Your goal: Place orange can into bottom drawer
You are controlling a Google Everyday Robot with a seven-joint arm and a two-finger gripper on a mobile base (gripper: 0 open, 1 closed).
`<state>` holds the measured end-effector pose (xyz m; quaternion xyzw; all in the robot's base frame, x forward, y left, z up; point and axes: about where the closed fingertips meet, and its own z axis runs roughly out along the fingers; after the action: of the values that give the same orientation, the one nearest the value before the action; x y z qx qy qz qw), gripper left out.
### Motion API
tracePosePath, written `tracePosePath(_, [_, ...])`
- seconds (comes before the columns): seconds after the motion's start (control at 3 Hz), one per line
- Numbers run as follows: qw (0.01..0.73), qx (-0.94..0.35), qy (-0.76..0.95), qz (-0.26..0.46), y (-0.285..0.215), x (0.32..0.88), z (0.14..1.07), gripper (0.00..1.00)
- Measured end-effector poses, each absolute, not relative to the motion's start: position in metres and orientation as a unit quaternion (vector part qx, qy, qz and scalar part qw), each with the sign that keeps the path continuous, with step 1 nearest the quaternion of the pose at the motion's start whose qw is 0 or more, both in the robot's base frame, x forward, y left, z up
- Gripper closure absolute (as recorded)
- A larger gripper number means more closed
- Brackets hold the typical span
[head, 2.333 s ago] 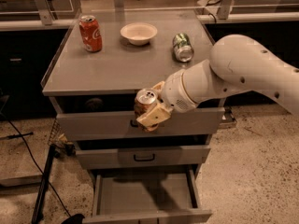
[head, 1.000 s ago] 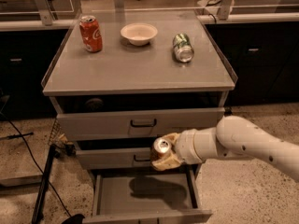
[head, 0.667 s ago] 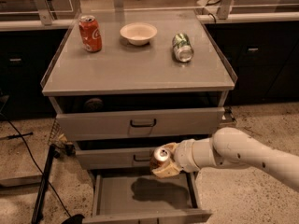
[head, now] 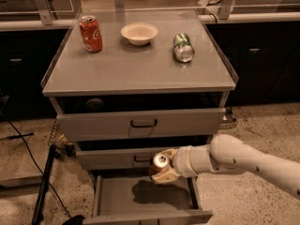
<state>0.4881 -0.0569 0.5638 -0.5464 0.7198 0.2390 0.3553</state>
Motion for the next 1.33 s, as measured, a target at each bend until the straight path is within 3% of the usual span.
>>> tracePosePath(1.0, [0.362, -0.555, 0.700, 0.267, -0.041, 0.481, 0.393, 1.00])
tracePosePath(1.33, [0.362, -0.555, 0.700, 0.267, -0.041, 0.481, 0.393, 1.00])
